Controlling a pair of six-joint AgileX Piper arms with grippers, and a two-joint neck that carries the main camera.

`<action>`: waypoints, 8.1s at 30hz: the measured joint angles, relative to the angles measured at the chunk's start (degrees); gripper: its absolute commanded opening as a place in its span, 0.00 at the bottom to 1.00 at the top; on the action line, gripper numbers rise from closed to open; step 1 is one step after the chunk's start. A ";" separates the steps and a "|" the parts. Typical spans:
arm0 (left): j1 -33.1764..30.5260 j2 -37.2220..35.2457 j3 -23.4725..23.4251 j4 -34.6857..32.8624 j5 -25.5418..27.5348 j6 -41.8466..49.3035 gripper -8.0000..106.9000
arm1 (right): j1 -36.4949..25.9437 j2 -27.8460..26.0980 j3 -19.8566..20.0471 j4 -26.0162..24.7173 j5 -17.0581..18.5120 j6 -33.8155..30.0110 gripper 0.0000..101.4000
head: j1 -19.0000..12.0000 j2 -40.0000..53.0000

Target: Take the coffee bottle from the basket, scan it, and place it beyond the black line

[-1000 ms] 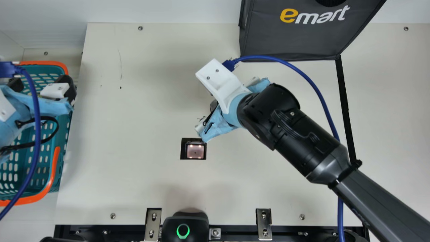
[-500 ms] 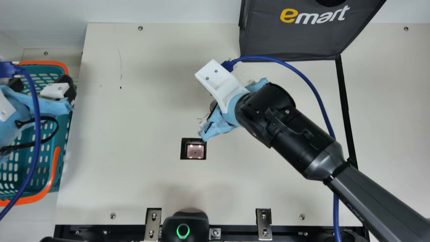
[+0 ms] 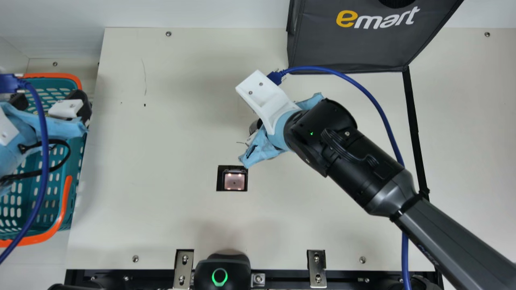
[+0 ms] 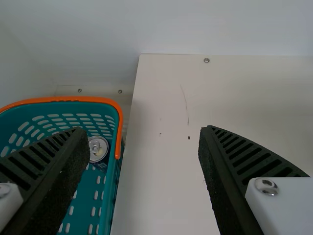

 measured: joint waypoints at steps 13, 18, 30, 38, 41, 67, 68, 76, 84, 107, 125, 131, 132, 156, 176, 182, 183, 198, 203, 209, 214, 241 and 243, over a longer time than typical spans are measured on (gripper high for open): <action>0.00 0.00 0.00 0.00 0.00 0.00 0.85 | -0.29 -0.12 0.11 0.06 0.07 -0.38 0.00 | -0.09 -16.26; 0.00 0.00 0.00 0.00 0.00 0.00 0.85 | -0.82 -0.28 0.13 0.06 0.36 -0.67 0.00 | -0.09 -18.98; 0.00 0.00 0.00 0.00 0.00 0.00 0.85 | -2.97 -0.13 -3.50 0.08 1.92 -1.78 0.00 | -0.09 -18.90; 0.00 0.00 0.00 0.00 0.00 0.00 0.85 | -4.86 0.04 -6.51 0.58 2.52 -2.61 0.00 | -0.09 -18.90; 0.00 0.00 0.00 0.00 0.00 0.00 0.85 | -5.87 0.04 -7.51 1.07 2.65 -2.61 0.00 | -0.09 -18.90; 0.00 0.00 0.00 0.00 0.00 0.00 0.85 | -18.92 -3.18 -9.42 2.66 4.99 -4.69 0.00 | -0.09 -18.98; 0.00 0.00 0.00 0.00 0.00 0.00 0.85 | -19.69 -3.30 -9.36 2.68 4.99 -4.69 0.00 | -0.09 -18.98; 0.00 0.00 0.00 0.00 0.00 0.00 0.85 | -26.04 -3.71 -9.11 3.99 4.96 -5.71 0.00 | -0.09 -18.90; 0.00 0.00 0.00 0.00 0.00 0.00 0.85 | -32.62 -3.76 -9.11 5.17 5.10 -7.07 0.00 | -0.09 -18.98; 0.00 0.00 0.00 0.00 0.00 0.00 0.85 | -50.14 -2.42 -11.27 8.26 6.05 -14.04 0.00 | -0.09 -18.98; 0.00 0.00 0.00 0.00 0.00 0.00 0.85 | -60.69 -0.26 -10.34 10.02 3.65 -17.44 0.00 | -0.09 -18.90; 0.00 0.00 0.00 0.00 0.00 0.00 0.85 | -62.05 0.99 -9.65 9.96 2.08 -17.35 0.00 | -0.09 -18.98; 0.00 0.00 0.00 0.00 0.00 0.00 0.85 | -62.23 1.18 -9.54 9.96 1.81 -17.21 0.00 | -0.09 -18.90; 0.00 0.00 0.00 0.00 0.00 0.00 0.85 | -63.64 4.40 -6.72 10.99 -3.34 -16.24 0.00 | -0.09 -18.90; 0.00 0.00 0.00 0.00 0.00 0.00 0.85 | -65.06 6.27 -6.46 12.13 -5.67 -16.58 0.23 | -0.09 -18.98; 0.00 0.00 0.00 0.00 0.00 0.00 0.85 | -65.37 6.42 -6.46 12.51 -6.30 -16.93 0.43 | -0.09 -18.98; 0.00 0.00 0.00 0.00 0.00 0.00 0.85 | -65.37 6.47 -6.46 12.56 -6.30 -16.93 0.46 | -0.09 -18.90; 0.00 0.00 0.00 0.00 0.00 0.00 0.85 | -66.00 6.86 -7.06 13.11 -6.11 -17.58 0.90 | -0.09 -18.90; 0.00 0.00 0.00 0.00 0.00 0.00 0.85 | -66.14 6.86 -7.30 13.23 -5.70 -17.76 0.90 | -0.09 -18.90; 0.00 0.00 0.00 0.00 0.00 0.00 0.85 | -66.03 6.15 -7.99 13.61 -4.81 -18.02 0.90 | -0.09 -18.90; 0.00 0.00 0.00 0.00 0.00 0.00 0.85 | -65.37 4.76 -8.44 13.82 -3.95 -18.28 0.90 | -0.09 -18.90; 0.00 0.00 0.00 0.00 0.00 0.00 0.85 | -54.82 -6.11 -2.93 13.52 -2.73 -15.11 0.90 | -0.09 -18.98; 0.00 0.00 0.00 0.00 0.00 0.00 0.85 | -53.44 -7.28 -1.83 13.34 -2.82 -14.48 0.90 | -0.09 -18.90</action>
